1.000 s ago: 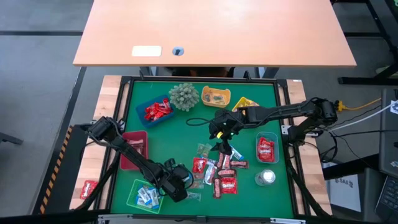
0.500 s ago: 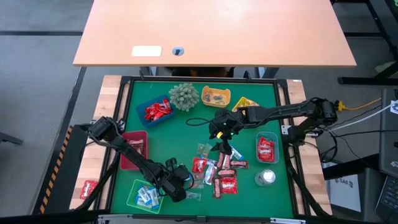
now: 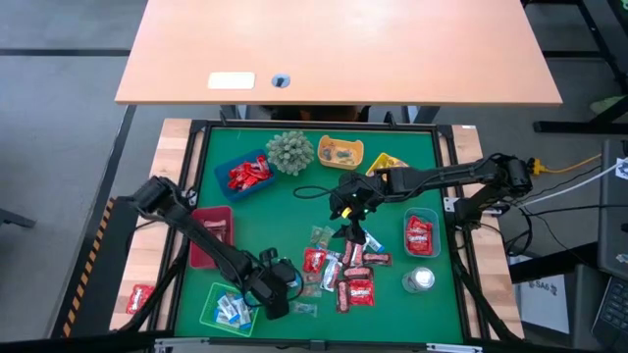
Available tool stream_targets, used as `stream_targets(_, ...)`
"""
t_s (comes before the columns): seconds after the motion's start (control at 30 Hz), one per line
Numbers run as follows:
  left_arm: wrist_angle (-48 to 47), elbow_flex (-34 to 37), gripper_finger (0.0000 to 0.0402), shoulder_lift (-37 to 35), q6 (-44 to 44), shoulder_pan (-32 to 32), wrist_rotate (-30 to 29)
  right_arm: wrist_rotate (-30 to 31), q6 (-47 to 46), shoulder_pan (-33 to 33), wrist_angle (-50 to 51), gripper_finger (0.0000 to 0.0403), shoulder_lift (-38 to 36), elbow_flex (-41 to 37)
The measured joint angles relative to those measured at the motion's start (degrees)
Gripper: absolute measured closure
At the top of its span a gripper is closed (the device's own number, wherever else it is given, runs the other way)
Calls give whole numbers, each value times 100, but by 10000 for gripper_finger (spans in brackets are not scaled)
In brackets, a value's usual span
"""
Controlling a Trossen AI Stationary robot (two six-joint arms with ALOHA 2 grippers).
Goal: Sort candy
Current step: Put the white-blue chocolate into the green bin
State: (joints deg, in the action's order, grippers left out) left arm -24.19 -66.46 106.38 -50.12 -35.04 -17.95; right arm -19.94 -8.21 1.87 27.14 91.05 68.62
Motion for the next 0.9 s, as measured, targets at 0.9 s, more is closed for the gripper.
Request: stream_targets(0.9,-1766,-26,347,-1206,-1660,-1285,2846,1759,-44,1498,230,109,0,0)
